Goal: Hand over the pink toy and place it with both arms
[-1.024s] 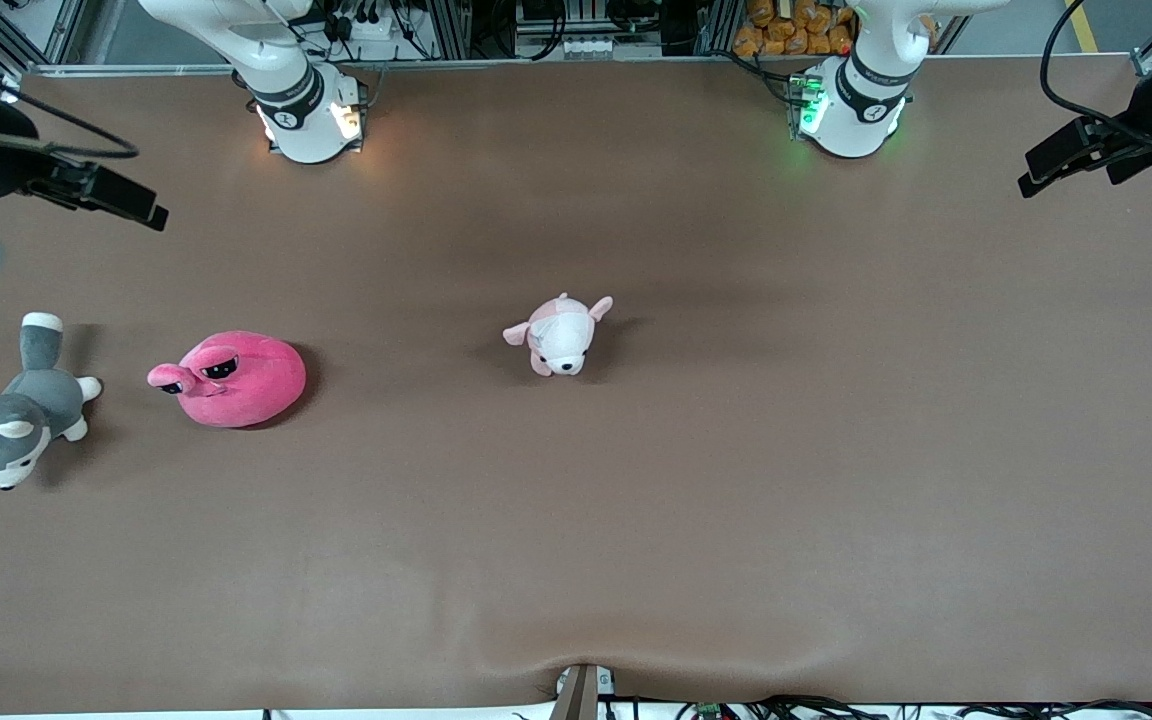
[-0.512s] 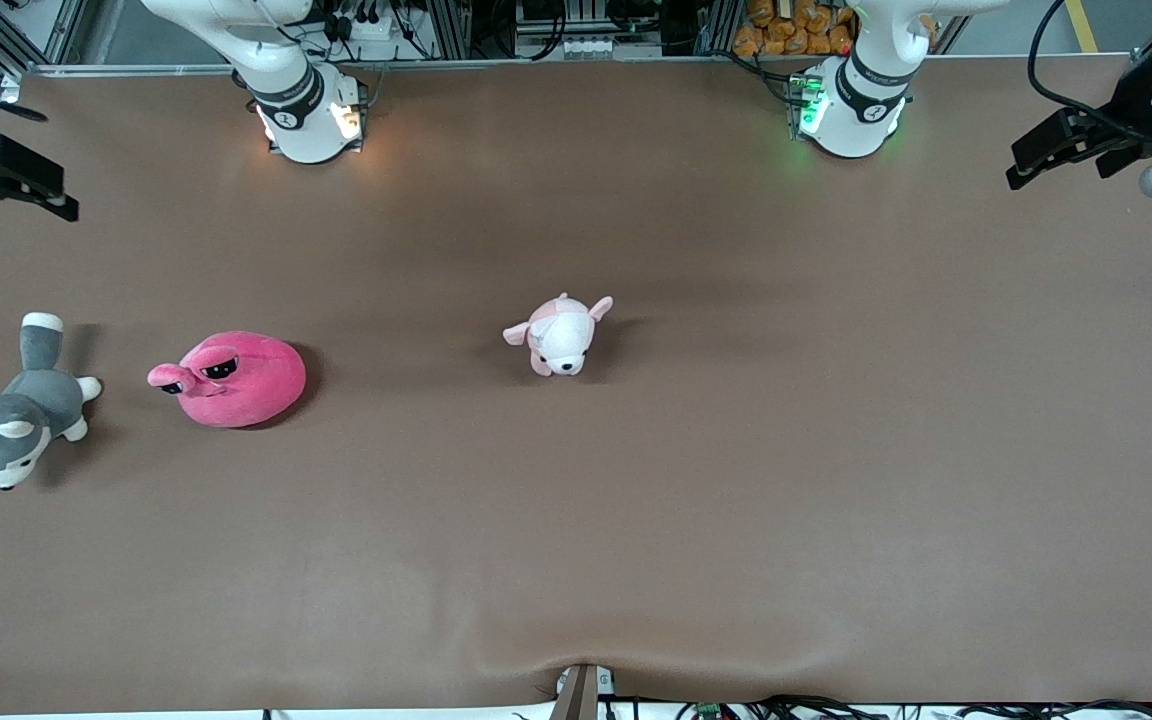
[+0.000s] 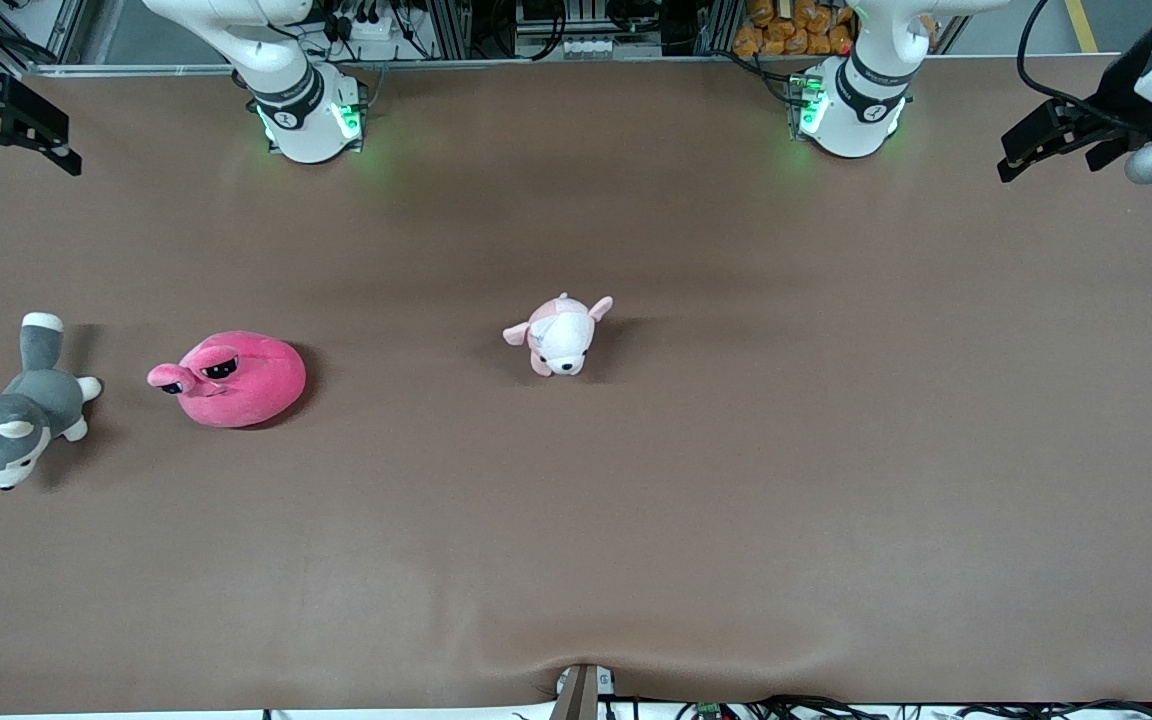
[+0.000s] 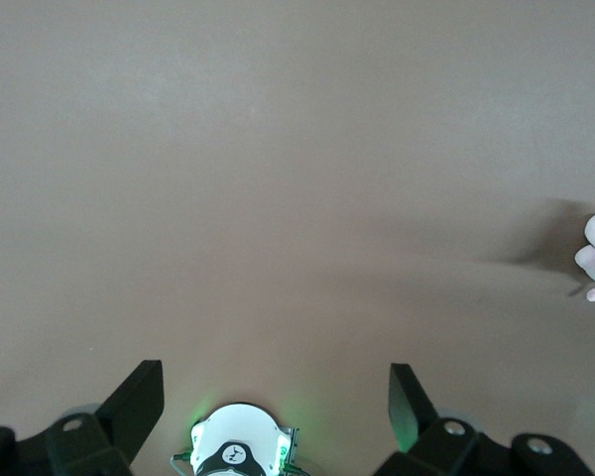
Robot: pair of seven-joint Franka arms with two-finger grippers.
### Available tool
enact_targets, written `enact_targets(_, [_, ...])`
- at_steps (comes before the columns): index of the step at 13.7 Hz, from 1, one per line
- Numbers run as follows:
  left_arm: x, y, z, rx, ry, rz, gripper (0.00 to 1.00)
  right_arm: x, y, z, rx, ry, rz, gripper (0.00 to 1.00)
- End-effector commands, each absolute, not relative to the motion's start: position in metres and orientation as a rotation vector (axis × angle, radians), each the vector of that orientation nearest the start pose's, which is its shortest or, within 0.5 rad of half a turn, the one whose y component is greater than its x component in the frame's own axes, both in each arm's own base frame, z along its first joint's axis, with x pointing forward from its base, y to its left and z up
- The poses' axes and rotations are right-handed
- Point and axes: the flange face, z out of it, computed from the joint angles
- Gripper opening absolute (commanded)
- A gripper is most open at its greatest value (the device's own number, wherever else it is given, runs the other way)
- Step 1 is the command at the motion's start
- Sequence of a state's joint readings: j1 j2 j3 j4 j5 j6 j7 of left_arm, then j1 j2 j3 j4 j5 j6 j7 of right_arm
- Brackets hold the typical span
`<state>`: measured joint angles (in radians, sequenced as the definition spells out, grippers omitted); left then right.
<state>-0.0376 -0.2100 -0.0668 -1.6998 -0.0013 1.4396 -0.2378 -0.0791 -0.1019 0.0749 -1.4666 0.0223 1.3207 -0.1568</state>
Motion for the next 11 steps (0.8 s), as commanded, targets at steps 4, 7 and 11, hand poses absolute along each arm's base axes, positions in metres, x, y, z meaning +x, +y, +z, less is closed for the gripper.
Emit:
enact_targets(4, [0.468,-0.052,0.662,-3.080,-0.104,0.038,1.00,0.500,-0.004,0.707,-3.111,-0.247,0.074,1.00])
enact_targets(7, [0.476,-0.047,0.666,-3.065,-0.082,0.021,1.00,0.500,-0.003,0.709,-3.116,-0.248,0.071,1.00])
enact_targets(11, [0.488,-0.039,0.672,-3.076,-0.116,0.000,1.00,0.500,-0.004,0.708,-3.116,-0.241,0.073,1.00])
